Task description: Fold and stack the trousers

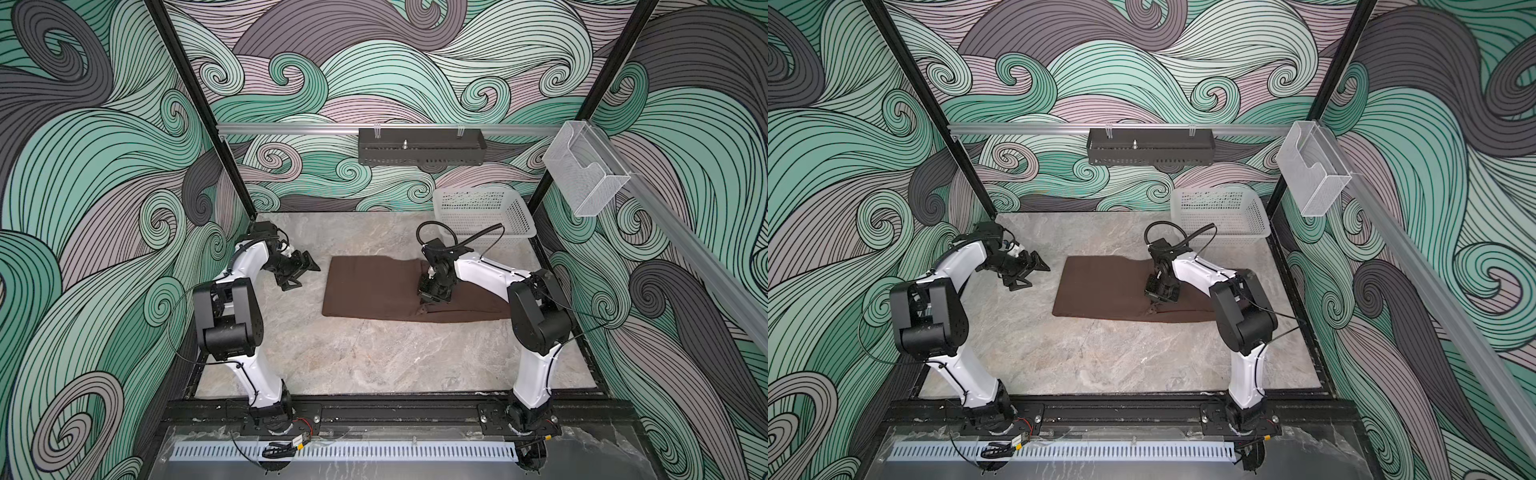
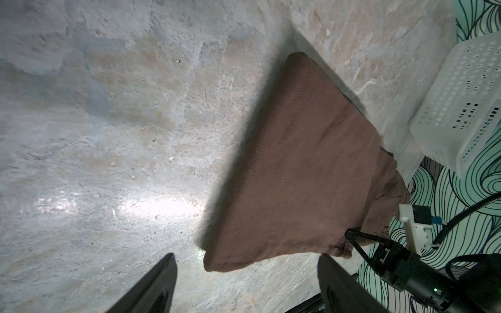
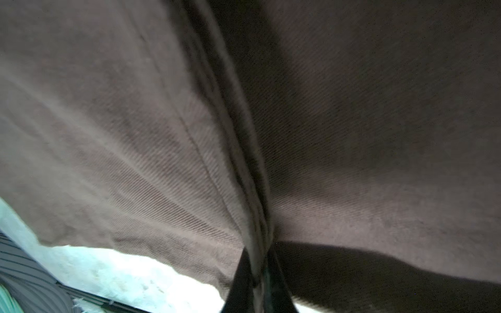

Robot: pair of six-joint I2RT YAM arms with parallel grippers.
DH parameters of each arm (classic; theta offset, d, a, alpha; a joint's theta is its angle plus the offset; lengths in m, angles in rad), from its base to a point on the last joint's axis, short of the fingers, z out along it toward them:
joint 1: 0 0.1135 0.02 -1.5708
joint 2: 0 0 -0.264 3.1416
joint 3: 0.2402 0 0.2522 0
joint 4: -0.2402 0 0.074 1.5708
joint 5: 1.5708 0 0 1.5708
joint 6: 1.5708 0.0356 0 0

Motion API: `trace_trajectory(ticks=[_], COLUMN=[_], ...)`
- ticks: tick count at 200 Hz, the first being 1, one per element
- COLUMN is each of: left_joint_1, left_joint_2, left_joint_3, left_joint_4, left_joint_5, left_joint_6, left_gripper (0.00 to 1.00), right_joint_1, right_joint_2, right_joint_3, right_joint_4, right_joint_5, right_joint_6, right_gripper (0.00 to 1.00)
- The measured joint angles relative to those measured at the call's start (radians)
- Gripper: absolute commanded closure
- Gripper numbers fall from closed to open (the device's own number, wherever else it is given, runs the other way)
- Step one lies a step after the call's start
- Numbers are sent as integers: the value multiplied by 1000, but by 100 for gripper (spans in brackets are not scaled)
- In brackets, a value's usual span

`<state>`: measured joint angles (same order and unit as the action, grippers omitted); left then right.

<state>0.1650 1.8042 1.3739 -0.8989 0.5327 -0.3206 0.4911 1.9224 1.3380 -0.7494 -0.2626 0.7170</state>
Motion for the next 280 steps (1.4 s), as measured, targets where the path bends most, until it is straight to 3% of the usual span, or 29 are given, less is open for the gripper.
trace_trajectory(ticks=[11,37,104,130,185,229,246,280], left_joint_1=[-3,-27,-79,-79,-90,-145,-159,-160], left_joint_2=[10,40,104,151,243,275,286,273], left_joint_3=[0,0,-4,-4,-1,21,25,27], left_joint_4=[-2,-7,-6,-5,-6,3,4,1], left_joint_5=[2,10,50,62,69,76,77,44], left_joint_6=[3,15,42,53,61,55,47,49], left_gripper=[16,16,27,37,44,73,100,100], right_joint_1=[-3,-22,-133,-154,-174,-217,-240,-304], right_joint_2=[0,-8,-156,-164,-166,-186,-210,-275], right_joint_3=[1,12,49,50,32,-32,-61,-107], right_joint_4=[-7,-37,-97,-105,-105,-93,-87,-72], right_joint_5=[11,45,100,105,93,75,67,39], right_joint_6=[-5,-19,-75,-89,-106,-108,-109,-119], right_gripper=[56,47,46,46,47,47,47,47])
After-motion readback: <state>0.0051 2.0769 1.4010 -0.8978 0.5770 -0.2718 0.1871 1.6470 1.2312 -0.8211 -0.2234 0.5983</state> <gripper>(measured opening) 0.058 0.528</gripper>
